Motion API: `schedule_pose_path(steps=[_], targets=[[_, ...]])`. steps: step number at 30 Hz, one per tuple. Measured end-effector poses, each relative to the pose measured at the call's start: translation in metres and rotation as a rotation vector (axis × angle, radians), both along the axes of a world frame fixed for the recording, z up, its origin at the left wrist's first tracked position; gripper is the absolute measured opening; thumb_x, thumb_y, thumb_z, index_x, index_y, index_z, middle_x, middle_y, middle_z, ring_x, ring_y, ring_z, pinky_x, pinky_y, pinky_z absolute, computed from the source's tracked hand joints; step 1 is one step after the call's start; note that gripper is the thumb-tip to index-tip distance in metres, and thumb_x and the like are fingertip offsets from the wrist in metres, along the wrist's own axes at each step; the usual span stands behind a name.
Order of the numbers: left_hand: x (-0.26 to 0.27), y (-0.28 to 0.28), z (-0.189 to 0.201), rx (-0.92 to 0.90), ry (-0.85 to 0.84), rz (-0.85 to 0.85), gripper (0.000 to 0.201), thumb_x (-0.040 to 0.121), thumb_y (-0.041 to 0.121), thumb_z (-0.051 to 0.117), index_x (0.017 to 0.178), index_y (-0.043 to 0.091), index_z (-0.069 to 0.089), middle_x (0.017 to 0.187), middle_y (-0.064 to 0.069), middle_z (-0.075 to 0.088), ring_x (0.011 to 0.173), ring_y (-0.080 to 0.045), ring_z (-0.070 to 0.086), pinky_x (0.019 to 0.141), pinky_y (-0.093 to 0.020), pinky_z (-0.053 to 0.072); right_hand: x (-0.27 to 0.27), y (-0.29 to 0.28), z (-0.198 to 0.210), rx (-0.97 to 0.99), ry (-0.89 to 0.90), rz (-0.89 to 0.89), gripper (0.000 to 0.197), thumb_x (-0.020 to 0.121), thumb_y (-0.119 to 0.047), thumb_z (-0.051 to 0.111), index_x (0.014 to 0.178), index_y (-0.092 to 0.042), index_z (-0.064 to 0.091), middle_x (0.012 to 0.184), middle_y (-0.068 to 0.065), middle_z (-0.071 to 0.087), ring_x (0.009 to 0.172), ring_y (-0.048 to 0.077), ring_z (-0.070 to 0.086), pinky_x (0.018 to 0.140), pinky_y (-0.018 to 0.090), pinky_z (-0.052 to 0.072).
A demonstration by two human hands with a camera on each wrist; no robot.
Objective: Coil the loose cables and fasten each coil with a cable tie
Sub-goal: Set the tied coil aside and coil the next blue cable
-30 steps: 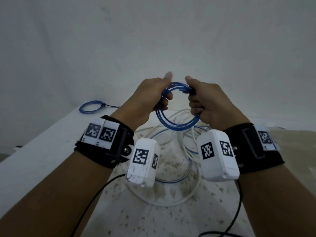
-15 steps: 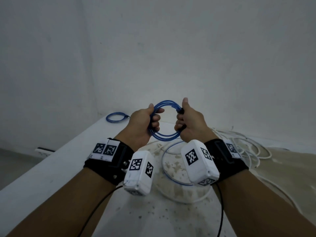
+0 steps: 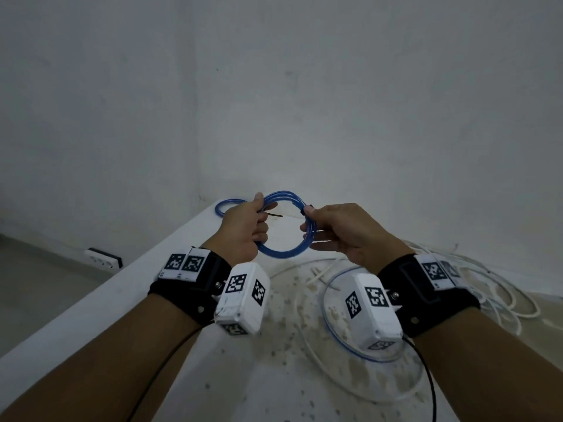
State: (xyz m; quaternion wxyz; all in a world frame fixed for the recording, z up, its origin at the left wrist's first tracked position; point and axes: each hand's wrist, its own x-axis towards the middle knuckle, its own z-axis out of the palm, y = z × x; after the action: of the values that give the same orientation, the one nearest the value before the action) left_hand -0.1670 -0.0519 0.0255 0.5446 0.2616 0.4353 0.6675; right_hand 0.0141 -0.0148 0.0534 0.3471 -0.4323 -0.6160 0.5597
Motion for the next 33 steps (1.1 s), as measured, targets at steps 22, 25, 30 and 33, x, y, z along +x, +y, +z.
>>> schedule_pose_path(steps=[22, 25, 30, 33], targets=[[-0.101, 0.083, -0.042, -0.217, 0.073, 0.230, 0.032, 0.103, 0.037, 0.048, 0.098, 0.007, 0.057, 0.077, -0.009, 0.057, 0.061, -0.019, 0.054, 0.060, -0.031, 0.052, -0.116, 0.148, -0.037, 0.271, -0.439, 0.390, 0.022, 0.092, -0.021, 0.069, 0.079, -0.003, 0.070, 0.064, 0.001, 0.058, 0.061, 0.013, 0.048, 0.064, 0.028, 0.040], [-0.116, 0.083, -0.052, -0.344, 0.127, 0.236, 0.035, 0.101, 0.043, 0.047, 0.116, 0.012, 0.050, 0.097, -0.012, 0.055, 0.088, -0.026, 0.056, 0.075, -0.037, 0.051, -0.143, 0.170, -0.042, 0.215, -0.338, 0.302, 0.020, 0.094, -0.018, 0.065, 0.085, -0.001, 0.069, 0.056, 0.002, 0.053, 0.051, 0.013, 0.042, 0.049, 0.022, 0.035], [-0.124, 0.090, -0.072, -0.377, 0.148, 0.233, 0.045, 0.098, 0.044, 0.053, 0.128, 0.010, 0.046, 0.104, -0.014, 0.056, 0.093, -0.026, 0.060, 0.080, -0.036, 0.050, -0.191, 0.201, -0.052, 0.111, -0.253, 0.134, 0.020, 0.095, -0.018, 0.065, 0.098, 0.002, 0.069, 0.068, 0.004, 0.055, 0.051, 0.012, 0.044, 0.045, 0.021, 0.036], [-0.119, 0.094, -0.076, -0.353, 0.209, 0.242, 0.037, 0.099, 0.040, 0.053, 0.120, 0.010, 0.049, 0.098, -0.011, 0.054, 0.092, -0.024, 0.056, 0.087, -0.033, 0.051, -0.210, 0.220, -0.068, 0.088, -0.344, 0.110, 0.012, 0.092, -0.019, 0.065, 0.083, -0.011, 0.063, 0.073, 0.002, 0.058, 0.056, 0.013, 0.052, 0.048, 0.021, 0.043]])
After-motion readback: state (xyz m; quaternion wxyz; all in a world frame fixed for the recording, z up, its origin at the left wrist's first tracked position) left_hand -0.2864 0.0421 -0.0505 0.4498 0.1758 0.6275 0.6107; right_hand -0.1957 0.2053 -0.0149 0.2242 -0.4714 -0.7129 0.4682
